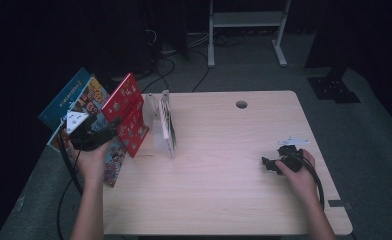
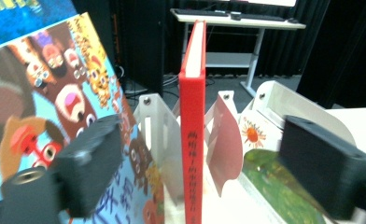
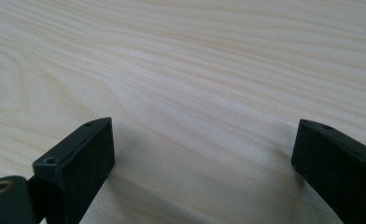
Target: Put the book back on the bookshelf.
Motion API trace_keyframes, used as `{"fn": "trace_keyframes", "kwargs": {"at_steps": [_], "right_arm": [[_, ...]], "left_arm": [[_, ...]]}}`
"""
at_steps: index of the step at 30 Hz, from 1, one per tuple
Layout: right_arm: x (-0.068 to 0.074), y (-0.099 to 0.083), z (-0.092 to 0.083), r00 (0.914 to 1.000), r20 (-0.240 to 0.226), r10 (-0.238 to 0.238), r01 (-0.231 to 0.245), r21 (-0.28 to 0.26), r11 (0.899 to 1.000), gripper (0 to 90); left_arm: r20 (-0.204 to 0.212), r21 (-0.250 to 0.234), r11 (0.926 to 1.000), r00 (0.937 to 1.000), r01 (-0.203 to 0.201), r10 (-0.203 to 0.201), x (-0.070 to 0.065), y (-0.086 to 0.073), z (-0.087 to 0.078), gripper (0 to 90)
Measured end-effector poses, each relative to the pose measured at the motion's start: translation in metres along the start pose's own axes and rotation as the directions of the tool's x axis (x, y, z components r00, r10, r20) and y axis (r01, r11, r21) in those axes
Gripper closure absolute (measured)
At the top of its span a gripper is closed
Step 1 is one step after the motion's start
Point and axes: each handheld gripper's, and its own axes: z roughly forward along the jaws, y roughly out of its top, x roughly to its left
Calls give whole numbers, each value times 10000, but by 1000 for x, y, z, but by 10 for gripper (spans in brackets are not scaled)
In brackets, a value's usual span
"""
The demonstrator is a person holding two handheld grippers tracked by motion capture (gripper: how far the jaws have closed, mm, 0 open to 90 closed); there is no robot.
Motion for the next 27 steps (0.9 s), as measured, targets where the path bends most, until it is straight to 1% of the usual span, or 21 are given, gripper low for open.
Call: {"fn": "trace_keyframes", "kwargs": {"at_steps": [3,6,9,13,16,18,20,27], "right_arm": [[0,0,0,10000,-1,0,0,2,10000,51],[0,0,0,10000,-2,1,-1,0,10000,51],[0,0,0,10000,-2,2,-2,1,10000,51],[0,0,0,10000,-3,0,0,1,10000,51],[0,0,0,10000,-2,2,-2,1,10000,51],[0,0,0,10000,-3,3,-3,-1,10000,51],[0,0,0,10000,-2,2,-2,-1,10000,51],[0,0,0,10000,-2,-1,1,1,10000,51]], "left_arm": [[136,42,10000,9999,-25,24,-2,-2,-5,66],[213,68,9999,9997,-93,91,-7,-3,-10,32],[293,108,9999,9996,-55,52,-11,-5,-15,16],[420,133,9998,9990,-138,133,-16,-9,-23,15],[636,178,9998,9980,-65,53,-20,-13,-29,3],[621,220,9995,9979,-205,191,-23,-14,-32,3],[657,276,9994,9977,-211,193,-26,-16,-35,3],[821,205,9991,9960,-381,363,-37,-20,-48,3]]}}
